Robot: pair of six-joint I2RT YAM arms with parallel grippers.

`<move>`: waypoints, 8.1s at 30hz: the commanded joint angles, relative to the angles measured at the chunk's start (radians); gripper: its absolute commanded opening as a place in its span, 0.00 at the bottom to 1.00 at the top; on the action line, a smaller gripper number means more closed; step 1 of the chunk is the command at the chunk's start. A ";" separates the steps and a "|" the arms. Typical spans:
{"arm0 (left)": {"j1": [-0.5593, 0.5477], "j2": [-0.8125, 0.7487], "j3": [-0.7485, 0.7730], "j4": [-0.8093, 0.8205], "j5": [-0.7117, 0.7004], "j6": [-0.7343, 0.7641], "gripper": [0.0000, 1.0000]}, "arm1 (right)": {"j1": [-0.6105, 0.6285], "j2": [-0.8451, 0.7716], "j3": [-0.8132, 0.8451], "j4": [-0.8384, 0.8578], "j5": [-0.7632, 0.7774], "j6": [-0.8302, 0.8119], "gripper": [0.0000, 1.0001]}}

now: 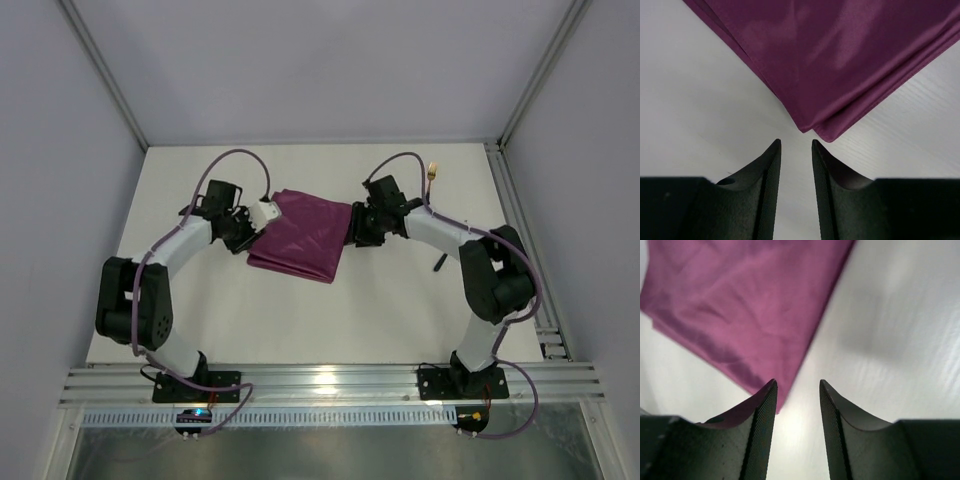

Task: Fold the napkin into a case and place the utensils inside
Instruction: Rotate the lower triangle-folded napkin at the center of the board, then move the lower triangle-folded napkin to the center of the board, then pick up the lower triangle-folded napkin from the center of the board.

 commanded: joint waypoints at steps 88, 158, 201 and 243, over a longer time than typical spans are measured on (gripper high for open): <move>-0.166 0.008 -0.100 -0.209 0.058 0.167 0.00 | 0.250 -0.199 -0.222 0.035 0.202 0.182 0.53; -0.671 -0.206 -0.294 -0.015 -0.209 -0.158 0.96 | 0.200 -0.280 -0.434 0.116 0.058 0.170 0.04; -0.684 -0.270 -0.280 -0.149 -0.096 -0.107 0.00 | 0.222 -0.830 -0.594 0.320 0.122 -0.248 0.57; -0.506 -0.294 -0.194 -0.332 0.108 -0.064 0.00 | 0.824 -0.262 -0.897 1.221 0.455 -1.134 0.68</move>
